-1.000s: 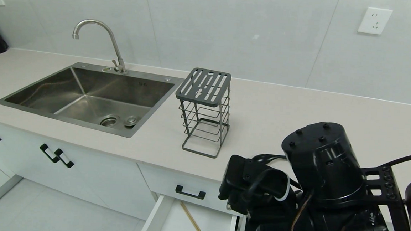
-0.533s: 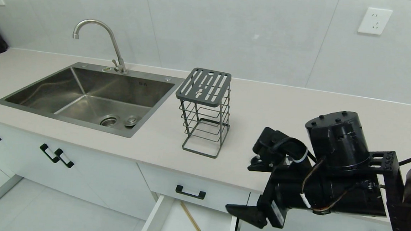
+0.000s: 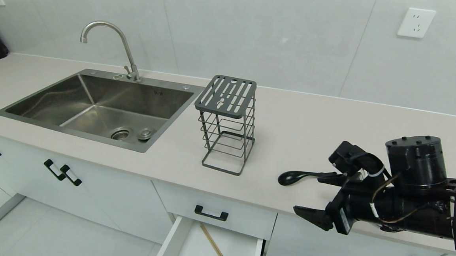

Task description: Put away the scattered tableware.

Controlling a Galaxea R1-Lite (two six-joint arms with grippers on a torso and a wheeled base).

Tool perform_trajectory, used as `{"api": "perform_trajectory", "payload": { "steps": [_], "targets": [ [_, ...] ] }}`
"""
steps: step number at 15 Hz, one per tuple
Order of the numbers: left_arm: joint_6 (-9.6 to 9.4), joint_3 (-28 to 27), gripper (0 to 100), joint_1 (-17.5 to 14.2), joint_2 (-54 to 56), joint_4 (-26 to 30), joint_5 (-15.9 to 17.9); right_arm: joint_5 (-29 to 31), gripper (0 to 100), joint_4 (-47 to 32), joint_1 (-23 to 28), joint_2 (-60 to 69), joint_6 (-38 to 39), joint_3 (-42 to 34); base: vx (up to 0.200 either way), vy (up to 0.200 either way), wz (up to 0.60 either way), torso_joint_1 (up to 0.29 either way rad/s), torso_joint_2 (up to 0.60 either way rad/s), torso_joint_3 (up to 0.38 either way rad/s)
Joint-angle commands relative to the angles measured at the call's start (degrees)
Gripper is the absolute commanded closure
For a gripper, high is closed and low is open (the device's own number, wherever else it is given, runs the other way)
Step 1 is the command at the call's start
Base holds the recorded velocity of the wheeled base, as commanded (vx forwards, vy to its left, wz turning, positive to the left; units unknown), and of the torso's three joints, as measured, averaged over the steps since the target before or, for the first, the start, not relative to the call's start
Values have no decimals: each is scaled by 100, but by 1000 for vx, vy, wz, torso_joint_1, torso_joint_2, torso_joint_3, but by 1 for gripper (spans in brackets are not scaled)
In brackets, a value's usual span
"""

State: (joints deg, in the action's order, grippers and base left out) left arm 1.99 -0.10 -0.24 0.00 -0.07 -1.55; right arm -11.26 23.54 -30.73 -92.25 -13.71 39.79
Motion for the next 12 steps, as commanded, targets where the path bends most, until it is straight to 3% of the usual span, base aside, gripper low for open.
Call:
{"api": "perform_trajectory", "payload": {
  "steps": [1,2,4,6,9,12],
  "targets": [
    [3,1,0,-2,0,-1,-3,45,0,54,146,154,-17,-235,0,0,0,0,0,0],
    [-5,1,0,-2,0,-1,-3,722,0,212,182,40,-184,-323,0,0,0,0,0,0],
    [3,1,0,-2,0,-1,-3,766,0,300,278,-101,-395,-270,0,0,0,0,0,0],
    [3,1,0,-2,0,-1,-3,397,0,406,718,-399,-852,-6,0,0,0,0,0,0],
    [3,1,0,-2,0,-1,-3,142,0,415,929,-689,-1089,222,0,0,0,0,0,0],
    [3,1,0,-2,0,-1,-3,-500,0,625,955,-1129,-1089,618,0,0,0,0,0,0]
  ]
}}
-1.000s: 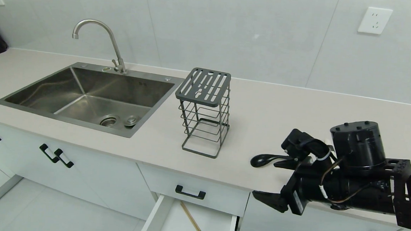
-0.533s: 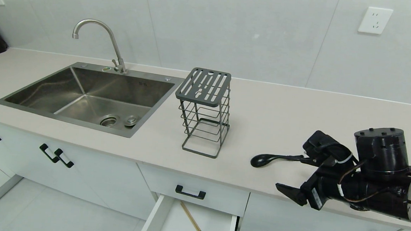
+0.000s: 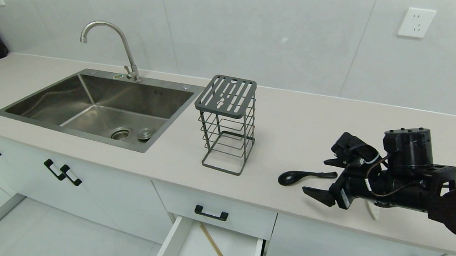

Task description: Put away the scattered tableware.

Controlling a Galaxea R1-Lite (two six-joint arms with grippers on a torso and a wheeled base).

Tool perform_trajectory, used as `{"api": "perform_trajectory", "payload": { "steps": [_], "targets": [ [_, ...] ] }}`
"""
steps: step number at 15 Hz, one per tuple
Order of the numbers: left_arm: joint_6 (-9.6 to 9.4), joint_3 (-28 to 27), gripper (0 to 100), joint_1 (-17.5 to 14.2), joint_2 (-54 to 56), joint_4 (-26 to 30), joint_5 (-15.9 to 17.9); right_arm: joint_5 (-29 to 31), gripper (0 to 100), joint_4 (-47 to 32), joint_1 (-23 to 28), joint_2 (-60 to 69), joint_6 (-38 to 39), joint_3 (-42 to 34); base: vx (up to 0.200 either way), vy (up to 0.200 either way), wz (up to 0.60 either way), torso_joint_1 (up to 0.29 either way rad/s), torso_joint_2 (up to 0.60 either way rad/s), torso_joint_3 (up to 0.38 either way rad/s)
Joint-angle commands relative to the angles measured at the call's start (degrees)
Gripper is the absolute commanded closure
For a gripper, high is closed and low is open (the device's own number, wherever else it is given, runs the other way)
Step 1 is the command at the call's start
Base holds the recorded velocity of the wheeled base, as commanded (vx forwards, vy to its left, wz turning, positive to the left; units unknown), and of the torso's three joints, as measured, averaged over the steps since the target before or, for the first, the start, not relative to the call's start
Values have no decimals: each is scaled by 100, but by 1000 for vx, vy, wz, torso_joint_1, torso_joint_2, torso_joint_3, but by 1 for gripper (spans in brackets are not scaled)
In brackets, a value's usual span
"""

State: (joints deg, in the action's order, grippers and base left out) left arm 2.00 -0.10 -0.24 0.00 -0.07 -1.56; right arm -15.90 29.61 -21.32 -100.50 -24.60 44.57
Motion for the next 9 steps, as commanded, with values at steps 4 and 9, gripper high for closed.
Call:
{"api": "perform_trajectory", "payload": {
  "steps": [4,9],
  "targets": [
    [2,1,0,-2,0,-1,-2,-28,0,27,14,-638,-10,210,0,0,0,0,0,0],
    [2,1,0,-2,0,-1,-2,25,0,27,14,-866,-18,474,0,0,0,0,0,0]
  ]
}}
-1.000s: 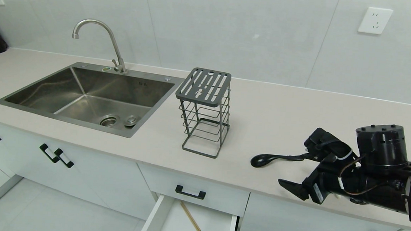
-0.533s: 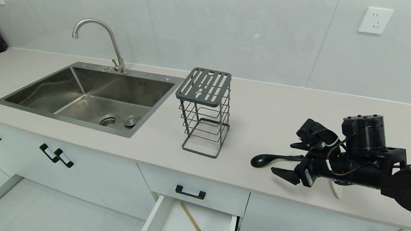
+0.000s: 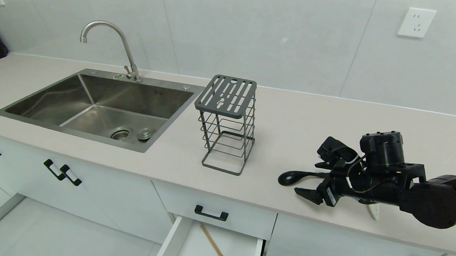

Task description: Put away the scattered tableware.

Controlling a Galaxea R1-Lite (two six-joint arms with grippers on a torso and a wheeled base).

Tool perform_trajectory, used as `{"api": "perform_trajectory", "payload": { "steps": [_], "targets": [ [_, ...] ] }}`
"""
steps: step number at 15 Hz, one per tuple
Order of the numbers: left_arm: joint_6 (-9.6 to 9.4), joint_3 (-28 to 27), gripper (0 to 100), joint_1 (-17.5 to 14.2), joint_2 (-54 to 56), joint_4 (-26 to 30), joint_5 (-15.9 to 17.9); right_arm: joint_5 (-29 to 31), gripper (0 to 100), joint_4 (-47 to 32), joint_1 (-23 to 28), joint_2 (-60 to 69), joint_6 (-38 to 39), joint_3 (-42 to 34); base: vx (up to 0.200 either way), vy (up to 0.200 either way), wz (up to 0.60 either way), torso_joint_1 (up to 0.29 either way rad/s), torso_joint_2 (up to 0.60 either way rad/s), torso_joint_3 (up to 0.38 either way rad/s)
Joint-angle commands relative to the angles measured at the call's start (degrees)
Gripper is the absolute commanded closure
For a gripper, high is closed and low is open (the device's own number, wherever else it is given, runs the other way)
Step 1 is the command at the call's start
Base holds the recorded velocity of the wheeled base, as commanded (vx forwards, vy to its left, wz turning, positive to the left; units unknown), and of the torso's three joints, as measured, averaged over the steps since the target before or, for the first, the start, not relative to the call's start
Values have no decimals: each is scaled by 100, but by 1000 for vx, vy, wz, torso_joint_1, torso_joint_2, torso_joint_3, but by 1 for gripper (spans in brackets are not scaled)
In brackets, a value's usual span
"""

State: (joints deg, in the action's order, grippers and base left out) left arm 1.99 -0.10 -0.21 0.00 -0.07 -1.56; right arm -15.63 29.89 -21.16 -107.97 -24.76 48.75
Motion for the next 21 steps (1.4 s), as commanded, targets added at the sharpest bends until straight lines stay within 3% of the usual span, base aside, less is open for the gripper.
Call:
{"api": "perform_trajectory", "payload": {
  "steps": [1,6,18,19,21],
  "targets": [
    [3,1,0,-6,0,-1,-2,7,0,-1,-2,-180,-3,108,0,0,0,0,0,0],
    [3,1,0,-6,0,-1,-2,315,0,34,-2,-444,-3,346,0,0,0,0,0,0],
    [3,1,0,-6,0,-1,-2,306,0,122,-2,-778,6,495,0,0,0,0,0,0],
    [3,1,0,-6,0,-1,-2,288,100,122,-11,-787,6,478,0,0,0,0,0,0],
    [3,1,0,-6,0,-1,-2,306,100,122,-19,-796,15,486,0,0,0,0,0,0]
  ]
}}
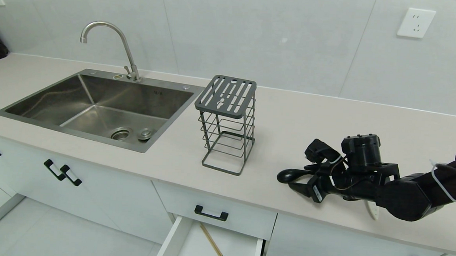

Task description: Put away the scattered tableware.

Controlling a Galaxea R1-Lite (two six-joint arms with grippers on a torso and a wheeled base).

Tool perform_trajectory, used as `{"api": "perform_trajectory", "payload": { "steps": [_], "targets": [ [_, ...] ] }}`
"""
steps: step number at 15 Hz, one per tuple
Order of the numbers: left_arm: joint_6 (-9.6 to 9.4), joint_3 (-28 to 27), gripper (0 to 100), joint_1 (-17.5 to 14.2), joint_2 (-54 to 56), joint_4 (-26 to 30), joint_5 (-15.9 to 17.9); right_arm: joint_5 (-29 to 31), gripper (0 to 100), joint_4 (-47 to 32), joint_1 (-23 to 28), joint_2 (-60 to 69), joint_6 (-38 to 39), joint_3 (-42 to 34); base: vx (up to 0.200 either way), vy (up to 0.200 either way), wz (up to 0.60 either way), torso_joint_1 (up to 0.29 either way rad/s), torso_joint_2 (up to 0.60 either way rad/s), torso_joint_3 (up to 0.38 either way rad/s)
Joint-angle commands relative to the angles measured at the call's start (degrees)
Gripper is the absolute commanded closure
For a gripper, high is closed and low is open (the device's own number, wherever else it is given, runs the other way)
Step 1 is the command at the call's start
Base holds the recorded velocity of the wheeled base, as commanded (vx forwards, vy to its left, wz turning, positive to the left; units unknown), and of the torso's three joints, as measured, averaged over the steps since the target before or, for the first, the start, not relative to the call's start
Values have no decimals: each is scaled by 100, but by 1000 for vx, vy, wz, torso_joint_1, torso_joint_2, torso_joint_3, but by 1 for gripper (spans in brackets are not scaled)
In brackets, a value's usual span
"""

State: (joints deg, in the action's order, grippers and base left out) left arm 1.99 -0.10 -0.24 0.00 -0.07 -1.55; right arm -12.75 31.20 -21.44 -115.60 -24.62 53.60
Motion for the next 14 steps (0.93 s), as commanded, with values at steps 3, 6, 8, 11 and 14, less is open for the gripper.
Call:
{"api": "perform_trajectory", "payload": {
  "steps": [3,6,8,11,14],
  "targets": [
    [3,1,0,-2,0,-1,-3,27,100,-8,-18,-24,-7,-8,0,0,0,0,0,0],
    [3,1,0,-2,0,-1,-3,27,100,-8,-79,20,-7,-34,0,0,0,0,0,0],
    [3,1,0,-2,0,-1,-3,27,100,44,-211,143,-16,-78,0,0,0,0,0,0],
    [3,1,0,-2,0,-1,-3,27,100,71,-405,627,-16,-315,0,0,0,0,0,0],
    [3,1,0,-2,0,-1,-3,36,100,80,-545,1216,-16,-878,0,0,0,0,0,0]
  ]
}}
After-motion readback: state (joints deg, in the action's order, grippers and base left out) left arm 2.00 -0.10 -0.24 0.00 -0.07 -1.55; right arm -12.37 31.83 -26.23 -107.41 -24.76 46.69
